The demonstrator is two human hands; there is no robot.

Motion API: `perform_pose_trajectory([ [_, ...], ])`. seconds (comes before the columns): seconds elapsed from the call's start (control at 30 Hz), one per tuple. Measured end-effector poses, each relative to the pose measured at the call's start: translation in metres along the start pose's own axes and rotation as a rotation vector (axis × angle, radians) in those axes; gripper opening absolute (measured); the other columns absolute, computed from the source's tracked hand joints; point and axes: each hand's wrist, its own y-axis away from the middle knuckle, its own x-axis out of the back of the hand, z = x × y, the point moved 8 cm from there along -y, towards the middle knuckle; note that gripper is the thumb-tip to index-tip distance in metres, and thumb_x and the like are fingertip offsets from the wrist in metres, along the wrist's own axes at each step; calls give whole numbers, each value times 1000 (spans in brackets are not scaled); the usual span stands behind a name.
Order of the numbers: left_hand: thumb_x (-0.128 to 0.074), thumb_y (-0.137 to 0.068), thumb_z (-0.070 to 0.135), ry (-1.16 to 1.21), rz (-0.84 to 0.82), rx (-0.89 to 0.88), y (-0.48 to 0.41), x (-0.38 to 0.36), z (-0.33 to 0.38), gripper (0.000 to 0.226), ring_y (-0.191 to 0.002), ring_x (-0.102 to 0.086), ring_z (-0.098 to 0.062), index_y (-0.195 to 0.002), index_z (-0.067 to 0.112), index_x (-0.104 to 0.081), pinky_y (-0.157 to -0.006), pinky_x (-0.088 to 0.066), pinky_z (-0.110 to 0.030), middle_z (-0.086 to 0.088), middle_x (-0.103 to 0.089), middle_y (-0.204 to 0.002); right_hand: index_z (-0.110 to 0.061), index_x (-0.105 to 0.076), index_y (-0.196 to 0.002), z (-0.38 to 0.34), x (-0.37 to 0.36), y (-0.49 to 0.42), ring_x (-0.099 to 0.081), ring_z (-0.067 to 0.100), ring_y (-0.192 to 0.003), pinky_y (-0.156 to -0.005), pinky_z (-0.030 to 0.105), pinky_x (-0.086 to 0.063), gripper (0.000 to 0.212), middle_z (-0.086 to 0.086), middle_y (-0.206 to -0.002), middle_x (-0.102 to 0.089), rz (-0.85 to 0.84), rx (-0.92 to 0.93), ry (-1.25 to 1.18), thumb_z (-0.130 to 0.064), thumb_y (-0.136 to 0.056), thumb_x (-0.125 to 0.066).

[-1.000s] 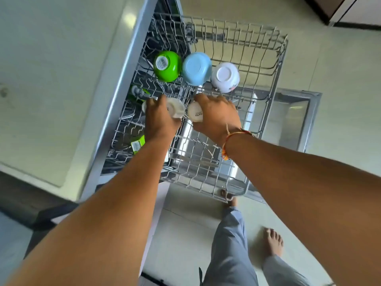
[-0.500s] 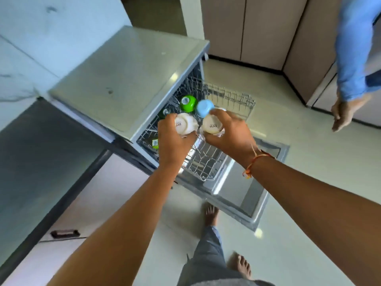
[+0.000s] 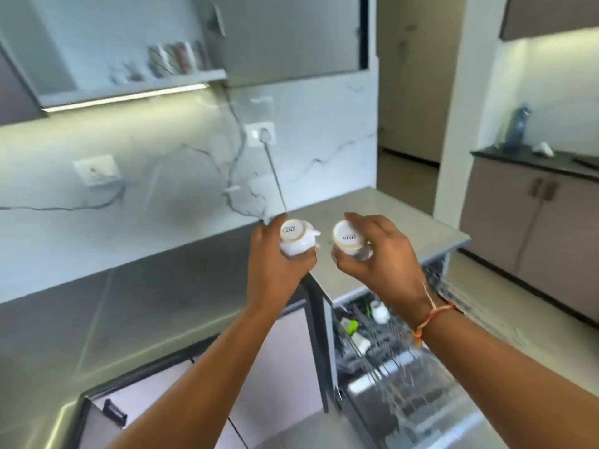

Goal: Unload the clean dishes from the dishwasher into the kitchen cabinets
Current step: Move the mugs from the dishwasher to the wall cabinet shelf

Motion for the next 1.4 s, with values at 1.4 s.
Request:
perform_pose_trajectory([
  [1.4,-82,-69,53,-555,244,232,-579,378,-164,50,-81,-63,-20,-76,12,-54,-69,-44,-25,-2,-64,-83,-11,-69,-91,-341,-369,-600,-62,23,-82,-64,26,-40,48,6,-89,-69,-179,258,143,-48,-64,-84],
])
